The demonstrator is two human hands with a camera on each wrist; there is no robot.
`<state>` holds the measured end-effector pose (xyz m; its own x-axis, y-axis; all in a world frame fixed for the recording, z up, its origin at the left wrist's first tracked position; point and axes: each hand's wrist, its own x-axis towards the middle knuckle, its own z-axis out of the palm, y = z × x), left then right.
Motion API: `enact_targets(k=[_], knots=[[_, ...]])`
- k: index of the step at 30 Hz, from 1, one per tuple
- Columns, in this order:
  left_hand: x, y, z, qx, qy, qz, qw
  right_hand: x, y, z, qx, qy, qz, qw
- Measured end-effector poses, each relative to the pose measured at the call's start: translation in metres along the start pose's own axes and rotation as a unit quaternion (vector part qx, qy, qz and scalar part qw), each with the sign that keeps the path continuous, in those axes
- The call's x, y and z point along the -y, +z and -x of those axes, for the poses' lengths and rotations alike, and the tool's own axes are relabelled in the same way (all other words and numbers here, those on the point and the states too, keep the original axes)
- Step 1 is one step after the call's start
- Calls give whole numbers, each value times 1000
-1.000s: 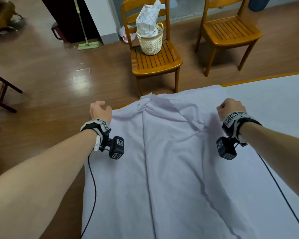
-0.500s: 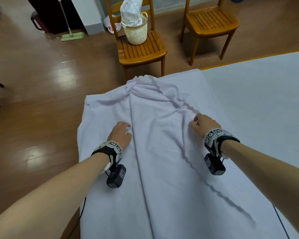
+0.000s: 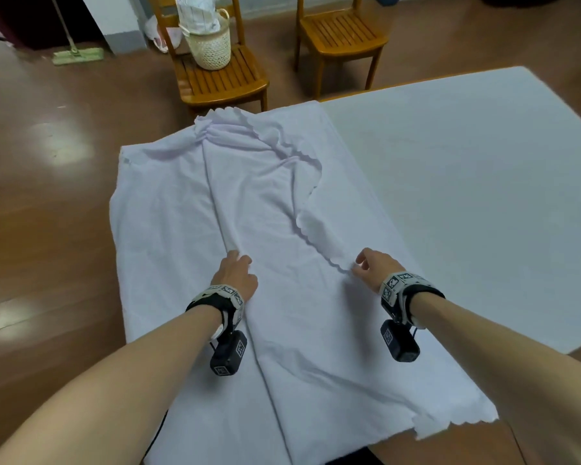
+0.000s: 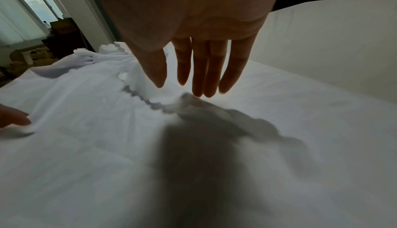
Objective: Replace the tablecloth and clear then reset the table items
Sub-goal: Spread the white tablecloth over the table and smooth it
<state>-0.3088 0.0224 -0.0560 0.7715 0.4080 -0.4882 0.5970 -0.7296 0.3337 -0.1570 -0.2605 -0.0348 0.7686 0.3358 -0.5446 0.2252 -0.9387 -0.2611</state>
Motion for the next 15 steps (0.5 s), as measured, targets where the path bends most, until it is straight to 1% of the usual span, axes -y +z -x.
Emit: enact_targets(k=[3,6,10,13,15], knots=[[-15,18,17,5,6,-10,1000,-30,4,27,19,13,14,1000],[-31,31,29,7,4,-17,1000,-48,-5,33,27,-13,33,999],[-58,45,35,16,-27,-13,999,-61,-29,22,24,-101,69,992],[-81,60,38,13,-70,11,997,-68,-39,9,36,-185,106,976],[-98,74,46,7,-105,36,994,-72,-39,0,58,-242,119,961]])
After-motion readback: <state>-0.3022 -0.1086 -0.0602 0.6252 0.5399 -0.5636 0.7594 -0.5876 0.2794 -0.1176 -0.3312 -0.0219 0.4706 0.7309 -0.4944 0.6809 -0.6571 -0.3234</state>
